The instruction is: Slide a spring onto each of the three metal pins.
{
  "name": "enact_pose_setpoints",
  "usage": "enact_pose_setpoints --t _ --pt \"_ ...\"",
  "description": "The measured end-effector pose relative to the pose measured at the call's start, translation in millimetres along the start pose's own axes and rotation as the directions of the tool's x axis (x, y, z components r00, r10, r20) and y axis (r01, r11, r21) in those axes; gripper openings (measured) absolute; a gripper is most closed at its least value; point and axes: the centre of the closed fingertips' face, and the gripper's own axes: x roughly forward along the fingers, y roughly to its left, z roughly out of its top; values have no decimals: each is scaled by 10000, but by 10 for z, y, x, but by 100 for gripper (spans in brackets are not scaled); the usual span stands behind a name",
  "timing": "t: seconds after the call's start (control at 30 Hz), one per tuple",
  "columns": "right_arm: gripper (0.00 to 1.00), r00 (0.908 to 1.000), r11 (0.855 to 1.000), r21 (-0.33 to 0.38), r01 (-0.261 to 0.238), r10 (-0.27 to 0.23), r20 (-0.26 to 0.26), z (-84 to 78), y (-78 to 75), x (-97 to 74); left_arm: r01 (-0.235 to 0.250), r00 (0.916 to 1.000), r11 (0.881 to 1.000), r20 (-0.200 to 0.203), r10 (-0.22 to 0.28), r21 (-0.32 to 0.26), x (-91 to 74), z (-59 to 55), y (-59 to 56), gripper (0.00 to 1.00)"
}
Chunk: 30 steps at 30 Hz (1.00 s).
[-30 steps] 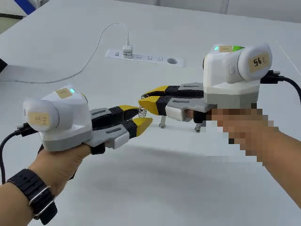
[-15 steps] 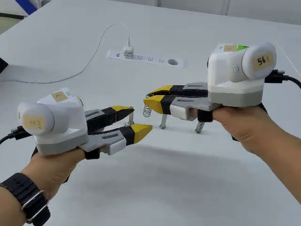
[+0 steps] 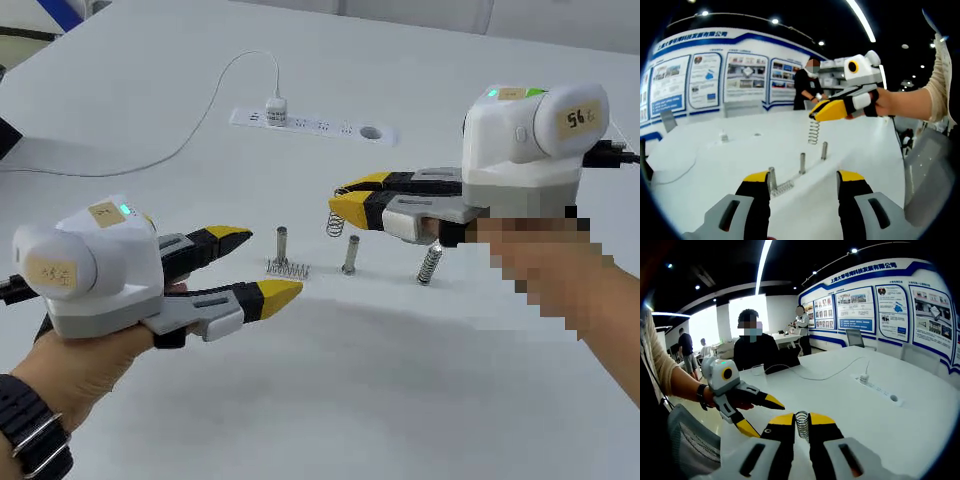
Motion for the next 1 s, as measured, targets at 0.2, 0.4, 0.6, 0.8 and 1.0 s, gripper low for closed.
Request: enact_pose_setpoints --t 0.2,0.4,0.6,0.8,1.0 --pt "11 9994 9994 124 336 -336 -34 -1 -139 -4 1 9996 9994 -293 9 358 -26 -55 21 59" --pt "11 9966 9962 334 807 -801 -180 -59 -303 10 -22 9983 9995 -588 42 329 -55 -130 58 62" --pt "11 9931 9926 544 1086 -1059 -497 -198 -433 61 -79 9977 9997 -664 94 225 -83 -179 74 63" --pt "11 9908 9903 700 1202 -1152 -716 -337 -479 121 -120 9978 9999 -654 125 76 -91 -194 78 64" --pt "11 9891 9893 770 1237 -1167 -897 -411 -497 156 -142 9975 9999 -698 138 -43 -100 -218 76 64"
